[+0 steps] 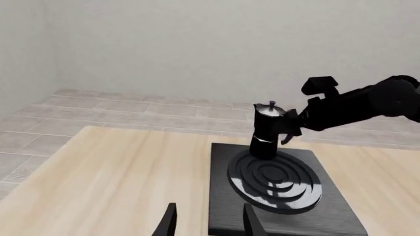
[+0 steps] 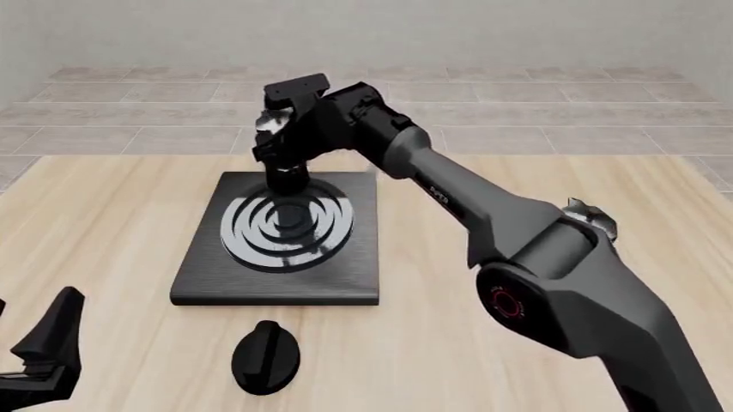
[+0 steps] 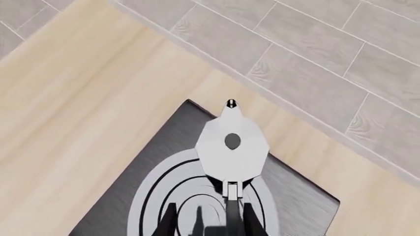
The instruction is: Put both moka pots on the stove.
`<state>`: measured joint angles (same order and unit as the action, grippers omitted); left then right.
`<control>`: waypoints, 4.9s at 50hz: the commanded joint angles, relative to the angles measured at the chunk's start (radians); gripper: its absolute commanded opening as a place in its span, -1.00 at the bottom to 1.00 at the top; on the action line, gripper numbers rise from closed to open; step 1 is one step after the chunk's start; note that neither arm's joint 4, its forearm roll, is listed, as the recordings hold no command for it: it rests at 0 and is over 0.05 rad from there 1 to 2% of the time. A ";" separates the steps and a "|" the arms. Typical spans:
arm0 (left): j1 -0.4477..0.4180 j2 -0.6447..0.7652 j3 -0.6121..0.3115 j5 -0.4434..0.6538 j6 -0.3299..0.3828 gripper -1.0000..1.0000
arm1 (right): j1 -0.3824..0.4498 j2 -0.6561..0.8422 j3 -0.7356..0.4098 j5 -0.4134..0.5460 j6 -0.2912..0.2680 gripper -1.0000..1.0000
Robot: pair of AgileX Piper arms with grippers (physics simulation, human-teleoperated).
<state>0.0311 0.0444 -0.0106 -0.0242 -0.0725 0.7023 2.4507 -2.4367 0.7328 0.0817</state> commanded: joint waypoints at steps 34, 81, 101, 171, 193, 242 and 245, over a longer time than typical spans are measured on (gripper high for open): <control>-0.015 -0.018 0.007 0.012 0.013 1.00 | 0.016 -0.409 0.400 -0.090 -0.057 1.00; -0.019 -0.029 0.010 0.020 0.017 1.00 | 0.008 -1.194 1.359 -0.517 -0.023 1.00; -0.024 -0.024 0.009 0.018 0.024 1.00 | -0.100 -1.391 1.519 -0.548 0.006 1.00; -0.030 -0.031 0.008 0.026 0.057 1.00 | -0.612 -1.901 1.919 -0.420 0.033 1.00; -0.029 -0.038 0.008 0.030 0.059 1.00 | -0.691 -1.912 1.963 -0.414 0.017 1.00; -0.041 -0.013 0.008 0.022 0.069 1.00 | -0.684 -1.715 1.831 -0.317 0.023 1.00; -0.040 -0.012 0.009 0.021 0.070 1.00 | -0.685 -1.701 1.811 -0.304 0.030 1.00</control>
<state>-0.0090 0.0238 -0.0024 0.0003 -0.0038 0.0153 0.6846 -0.5590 0.3820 0.1093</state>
